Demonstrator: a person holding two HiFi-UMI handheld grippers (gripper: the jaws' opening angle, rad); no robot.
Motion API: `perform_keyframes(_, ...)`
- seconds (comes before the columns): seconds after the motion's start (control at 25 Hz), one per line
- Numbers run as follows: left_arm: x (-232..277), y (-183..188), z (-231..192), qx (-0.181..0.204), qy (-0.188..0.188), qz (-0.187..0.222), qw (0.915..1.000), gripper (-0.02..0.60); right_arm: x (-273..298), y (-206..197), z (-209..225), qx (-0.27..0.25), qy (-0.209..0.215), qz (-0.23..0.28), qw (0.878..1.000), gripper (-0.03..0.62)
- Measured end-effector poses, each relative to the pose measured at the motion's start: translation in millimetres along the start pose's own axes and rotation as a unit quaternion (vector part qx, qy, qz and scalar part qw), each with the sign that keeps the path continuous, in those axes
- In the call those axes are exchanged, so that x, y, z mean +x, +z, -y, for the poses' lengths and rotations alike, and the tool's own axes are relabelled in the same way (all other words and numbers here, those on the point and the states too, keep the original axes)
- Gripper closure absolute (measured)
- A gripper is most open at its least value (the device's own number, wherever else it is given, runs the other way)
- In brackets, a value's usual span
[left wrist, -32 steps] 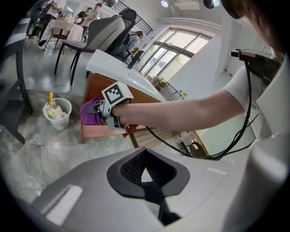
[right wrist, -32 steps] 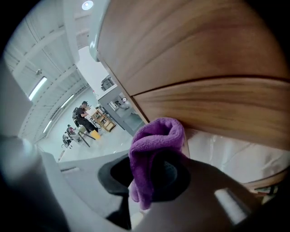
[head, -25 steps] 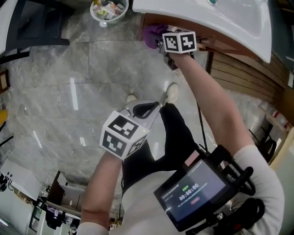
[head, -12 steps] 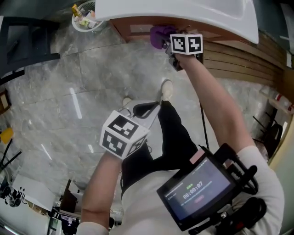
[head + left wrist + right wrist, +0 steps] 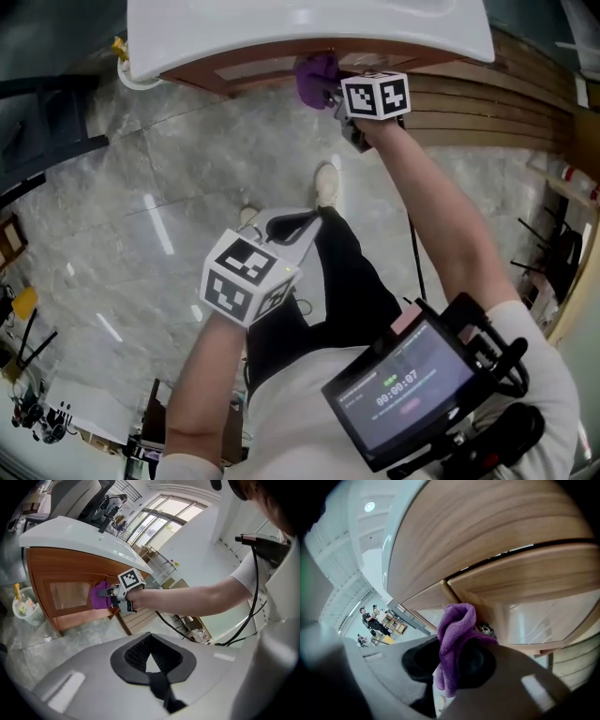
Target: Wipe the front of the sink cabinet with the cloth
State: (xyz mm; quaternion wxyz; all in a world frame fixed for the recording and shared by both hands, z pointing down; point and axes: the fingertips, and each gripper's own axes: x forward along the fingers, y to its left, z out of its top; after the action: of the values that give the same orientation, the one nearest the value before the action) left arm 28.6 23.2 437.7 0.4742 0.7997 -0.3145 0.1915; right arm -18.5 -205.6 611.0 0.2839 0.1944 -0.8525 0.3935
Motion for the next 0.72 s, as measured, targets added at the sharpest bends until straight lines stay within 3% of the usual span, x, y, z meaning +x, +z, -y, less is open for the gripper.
perform_keyframes(0.32, 21.2, 7.5, 4.9, 0.012, -0.018, -0.016, 0.9996, 0.575, -20.7, 1.3, 35.9, 0.027, -0.011, 0.016, 0.999, 0.522)
perform_keyframes(0.72, 25.1, 18.7, 0.0, 0.027, -0.029, -0.035, 0.9986, 0.575, -50.6, 3.1, 85.6, 0.057, -0.057, 0.03, 0.996, 0.522)
